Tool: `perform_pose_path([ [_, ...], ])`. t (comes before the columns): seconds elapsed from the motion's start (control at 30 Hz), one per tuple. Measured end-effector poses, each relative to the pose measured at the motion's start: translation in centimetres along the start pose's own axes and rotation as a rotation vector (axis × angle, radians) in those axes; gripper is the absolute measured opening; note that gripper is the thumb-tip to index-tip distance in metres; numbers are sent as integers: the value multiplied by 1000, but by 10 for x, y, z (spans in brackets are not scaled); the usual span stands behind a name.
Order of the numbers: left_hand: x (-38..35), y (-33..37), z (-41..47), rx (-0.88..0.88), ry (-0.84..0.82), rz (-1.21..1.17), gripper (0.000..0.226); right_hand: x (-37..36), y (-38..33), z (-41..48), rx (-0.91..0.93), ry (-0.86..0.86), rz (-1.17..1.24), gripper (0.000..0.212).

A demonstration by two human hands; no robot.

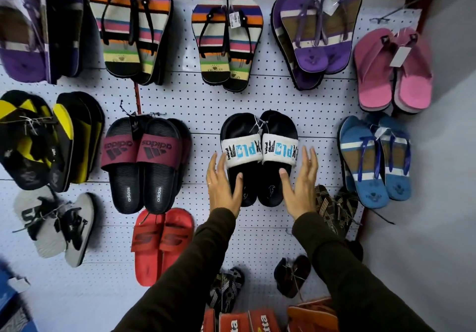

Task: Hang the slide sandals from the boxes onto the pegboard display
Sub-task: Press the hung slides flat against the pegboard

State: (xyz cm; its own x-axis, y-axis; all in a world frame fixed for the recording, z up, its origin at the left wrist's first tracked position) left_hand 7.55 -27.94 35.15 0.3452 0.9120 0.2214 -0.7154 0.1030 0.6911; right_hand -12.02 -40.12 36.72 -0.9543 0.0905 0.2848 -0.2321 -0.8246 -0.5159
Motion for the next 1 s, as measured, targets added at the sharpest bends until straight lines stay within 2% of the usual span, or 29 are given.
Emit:
perform_pose_path([
  [0.07, -16, 23, 10, -182, -59, 183, 62, -17, -13, 15, 159, -91, -162, 70],
  [0.13, -36, 30, 16, -270, -151, 361, 64, -34, -10, 25, 199, -184, -254, 65],
  [0.23, -51, 22, 27, -260, -223, 505, 65, -50, 1, 32, 183, -261, -292, 64],
  [0.37, -61, 8, 43, -193, -311, 548, 66, -62, 11, 39, 148, -311, -292, 66],
  [0.53, -61, 8, 46, -192, -353, 574, 67, -65, 13, 39, 121, -318, -312, 68],
  [0.73, -42, 13, 41, -217, -338, 583, 63, -58, -3, 30, 60, -249, -283, 65],
  [1.0, 45, -1, 41, -270, -126, 609, 60, -83, -84, 5, 169, -82, -211, 60],
])
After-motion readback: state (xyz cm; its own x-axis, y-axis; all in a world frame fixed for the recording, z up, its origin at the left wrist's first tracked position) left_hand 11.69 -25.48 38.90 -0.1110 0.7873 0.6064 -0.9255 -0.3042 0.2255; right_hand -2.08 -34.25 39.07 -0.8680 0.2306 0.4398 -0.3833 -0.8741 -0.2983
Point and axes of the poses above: each hand's wrist, its own z-axis towards the middle knuckle, its own x-axis out of the back of the hand, y = z × x, the point moved 10 cm from there along z, towards the middle knuckle, and after that the axes turned 5 degrees about x, right-handed, at the moved point
